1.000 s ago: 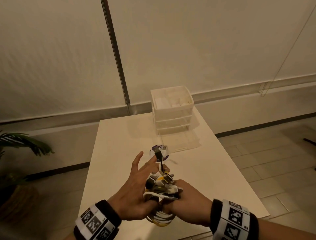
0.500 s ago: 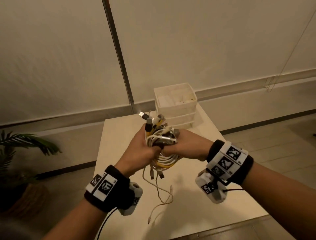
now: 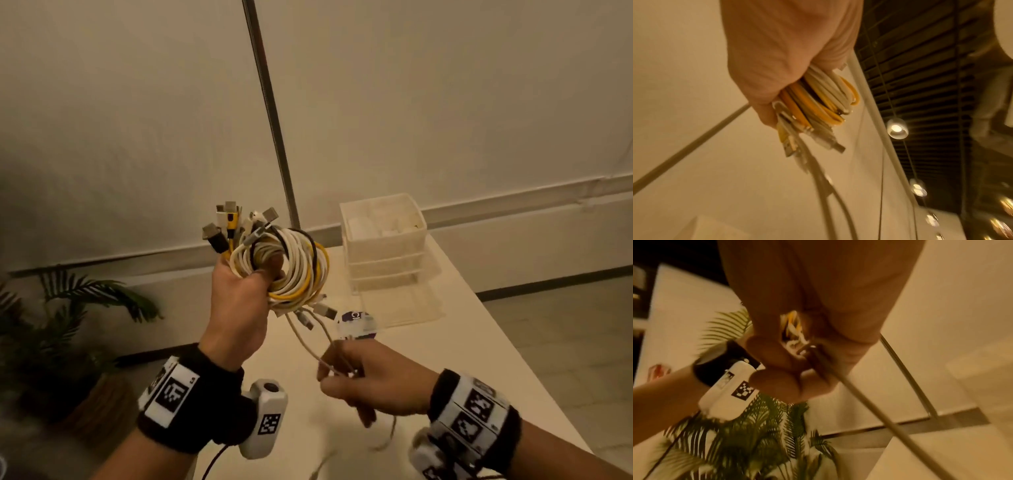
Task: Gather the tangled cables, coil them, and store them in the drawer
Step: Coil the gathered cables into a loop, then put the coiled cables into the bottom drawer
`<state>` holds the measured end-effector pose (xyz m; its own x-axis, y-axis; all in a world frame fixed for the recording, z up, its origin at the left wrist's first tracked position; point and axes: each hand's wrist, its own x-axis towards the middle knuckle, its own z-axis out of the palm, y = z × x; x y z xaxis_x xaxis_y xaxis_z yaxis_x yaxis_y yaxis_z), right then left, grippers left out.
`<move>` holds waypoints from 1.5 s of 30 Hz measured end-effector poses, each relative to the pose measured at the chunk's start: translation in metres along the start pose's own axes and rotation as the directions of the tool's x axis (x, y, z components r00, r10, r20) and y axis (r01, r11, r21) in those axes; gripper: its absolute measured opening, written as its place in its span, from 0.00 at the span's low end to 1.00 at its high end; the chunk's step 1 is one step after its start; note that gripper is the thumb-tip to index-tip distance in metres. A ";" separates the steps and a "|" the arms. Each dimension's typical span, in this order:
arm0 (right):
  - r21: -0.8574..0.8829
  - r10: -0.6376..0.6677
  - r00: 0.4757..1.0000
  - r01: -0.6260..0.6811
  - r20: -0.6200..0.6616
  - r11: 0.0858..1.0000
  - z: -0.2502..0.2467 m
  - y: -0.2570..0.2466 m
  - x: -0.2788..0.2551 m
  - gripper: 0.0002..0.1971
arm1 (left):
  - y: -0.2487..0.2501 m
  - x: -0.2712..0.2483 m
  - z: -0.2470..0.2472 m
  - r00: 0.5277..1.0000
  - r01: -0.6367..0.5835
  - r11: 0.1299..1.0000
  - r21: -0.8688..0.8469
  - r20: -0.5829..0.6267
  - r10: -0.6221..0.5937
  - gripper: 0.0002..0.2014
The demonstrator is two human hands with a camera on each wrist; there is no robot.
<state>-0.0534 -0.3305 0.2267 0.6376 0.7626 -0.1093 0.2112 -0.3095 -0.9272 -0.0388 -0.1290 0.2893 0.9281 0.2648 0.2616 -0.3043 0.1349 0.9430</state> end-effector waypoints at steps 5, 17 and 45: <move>-0.567 -0.255 0.967 0.196 -0.026 0.800 -0.038 -0.013 -0.066 0.14 | -0.005 -0.017 -0.039 0.994 0.051 0.998 -0.021 0.099 -0.049 0.09; -0.232 -0.482 0.871 0.451 -0.096 0.862 -0.060 -0.102 -0.011 0.10 | -0.015 -0.055 0.007 0.671 0.436 0.885 -0.162 0.714 -0.200 0.08; -0.340 -0.190 0.958 0.109 -0.215 0.934 -0.001 -0.016 -0.009 0.15 | -0.059 -0.064 0.008 0.915 0.352 0.922 -0.162 0.266 -0.303 0.26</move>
<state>-0.0618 -0.3334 0.2428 0.7297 0.6675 0.1486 0.5188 -0.3988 -0.7561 -0.0782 -0.1616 0.2187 0.9986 -0.0521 0.0081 0.0119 0.3721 0.9281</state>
